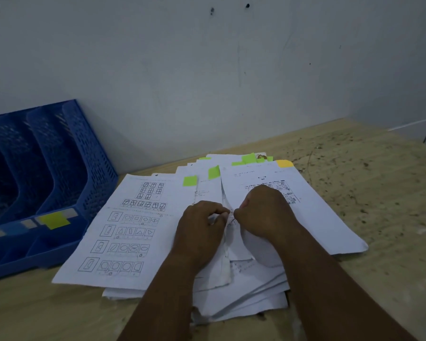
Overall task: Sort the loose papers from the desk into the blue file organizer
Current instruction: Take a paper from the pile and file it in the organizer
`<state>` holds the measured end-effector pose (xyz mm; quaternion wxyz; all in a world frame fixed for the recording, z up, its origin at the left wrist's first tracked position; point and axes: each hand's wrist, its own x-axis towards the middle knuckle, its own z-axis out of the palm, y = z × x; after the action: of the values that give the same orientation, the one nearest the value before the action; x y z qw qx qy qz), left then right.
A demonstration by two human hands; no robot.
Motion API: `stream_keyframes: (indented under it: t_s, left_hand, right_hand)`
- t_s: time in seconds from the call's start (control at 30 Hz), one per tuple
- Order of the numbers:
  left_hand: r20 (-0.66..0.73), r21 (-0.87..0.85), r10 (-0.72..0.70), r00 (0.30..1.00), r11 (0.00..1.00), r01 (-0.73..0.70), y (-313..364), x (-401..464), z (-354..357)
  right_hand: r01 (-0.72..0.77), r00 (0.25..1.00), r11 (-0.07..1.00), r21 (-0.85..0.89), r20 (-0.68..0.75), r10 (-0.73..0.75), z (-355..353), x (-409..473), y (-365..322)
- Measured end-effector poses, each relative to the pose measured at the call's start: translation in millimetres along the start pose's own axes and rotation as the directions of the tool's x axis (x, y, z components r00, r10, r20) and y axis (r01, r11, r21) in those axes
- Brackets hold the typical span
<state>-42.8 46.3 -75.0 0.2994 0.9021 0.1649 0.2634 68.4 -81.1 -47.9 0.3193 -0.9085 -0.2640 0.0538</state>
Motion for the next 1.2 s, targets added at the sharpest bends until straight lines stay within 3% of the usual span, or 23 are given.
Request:
stream_keyframes:
  t_s: [0.17, 0.27, 0.4, 0.5, 0.73, 0.93, 1.07, 1.2]
  left_hand:
    - [0.001, 0.005, -0.002, 1.000, 1.000, 0.002, -2, 0, 1]
    - [0.002, -0.058, -0.055, 0.998, 0.997, 0.055, 3, 0, -1]
    - [-0.031, -0.436, -0.237, 0.971, 0.877, 0.200, 23, 0, -12]
    - [-0.018, -0.597, -0.338, 0.941, 0.758, 0.261, 33, 1, -20]
    - [-0.075, -0.613, -0.420, 0.904, 0.735, 0.291, 24, 4, -20]
    - [-0.174, -0.734, -0.527, 0.832, 0.633, 0.247, 24, 8, -30]
    - [-0.199, -0.805, -0.593, 0.780, 0.553, 0.214, 24, 10, -36]
    - [-0.191, -0.844, -0.633, 0.750, 0.497, 0.204, 24, 9, -49]
  right_hand:
    - [0.005, 1.000, 0.999, -0.035, -0.010, -0.005, -2, -2, -1]
    - [0.036, 0.998, 0.998, 0.047, -0.044, -0.033, -7, -4, -10]
    - [0.150, 0.981, 0.957, 0.249, -0.161, -0.111, -12, -18, -26]
    - [0.231, 0.964, 0.917, 0.325, -0.203, -0.171, -8, -27, -35]
    - [0.305, 0.949, 0.908, 0.287, -0.167, -0.266, 2, -25, -33]
    - [0.162, 0.959, 0.961, 0.222, -0.263, -0.100, -2, -19, -26]
    - [0.001, 0.969, 0.977, 0.212, -0.240, 0.051, -7, -18, -23]
    - [-0.044, 0.969, 0.970, 0.241, -0.224, 0.100, -5, -14, -21]
